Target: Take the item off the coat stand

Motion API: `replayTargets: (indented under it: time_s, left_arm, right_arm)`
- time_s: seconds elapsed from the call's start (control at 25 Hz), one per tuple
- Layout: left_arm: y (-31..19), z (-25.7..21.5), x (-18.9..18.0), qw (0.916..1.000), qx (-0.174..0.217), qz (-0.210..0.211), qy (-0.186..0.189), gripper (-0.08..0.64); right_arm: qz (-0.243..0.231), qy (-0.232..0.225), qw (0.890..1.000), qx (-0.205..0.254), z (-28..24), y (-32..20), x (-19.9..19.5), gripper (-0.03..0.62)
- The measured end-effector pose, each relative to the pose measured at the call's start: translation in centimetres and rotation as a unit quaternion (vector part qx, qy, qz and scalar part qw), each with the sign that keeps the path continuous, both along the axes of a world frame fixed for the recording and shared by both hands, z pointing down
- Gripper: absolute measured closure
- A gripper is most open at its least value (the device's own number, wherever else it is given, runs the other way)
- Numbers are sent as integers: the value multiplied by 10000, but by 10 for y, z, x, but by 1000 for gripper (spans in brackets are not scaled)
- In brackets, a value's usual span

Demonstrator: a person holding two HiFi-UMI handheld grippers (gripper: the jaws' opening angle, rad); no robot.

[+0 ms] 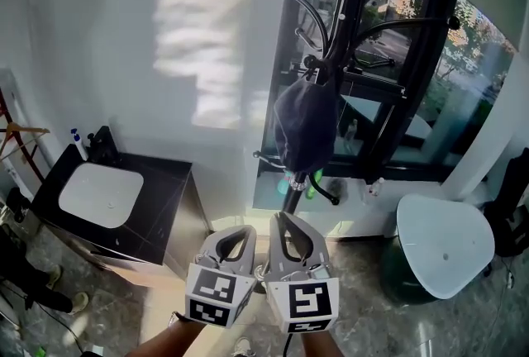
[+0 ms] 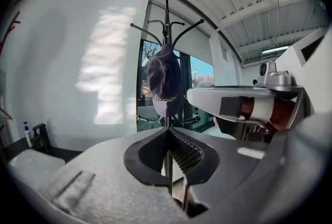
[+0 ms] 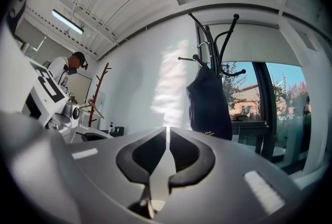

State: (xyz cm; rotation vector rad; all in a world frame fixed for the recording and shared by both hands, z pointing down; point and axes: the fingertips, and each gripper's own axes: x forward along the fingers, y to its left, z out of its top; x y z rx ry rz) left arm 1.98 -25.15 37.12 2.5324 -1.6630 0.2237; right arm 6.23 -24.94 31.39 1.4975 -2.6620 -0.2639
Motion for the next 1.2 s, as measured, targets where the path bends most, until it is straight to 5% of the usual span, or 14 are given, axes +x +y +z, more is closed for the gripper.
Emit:
replayTargets:
  time_s: [0.64, 1.2]
  left_arm:
    - [-36, -19, 2, 9998, 114, 7, 143, 563]
    - [-51, -22, -21, 9982, 167, 543, 186, 563]
  right_arm:
    - [352, 396, 9952, 824, -57, -59, 4, 505]
    - [1278, 475, 9876, 774, -64, -103, -5, 403]
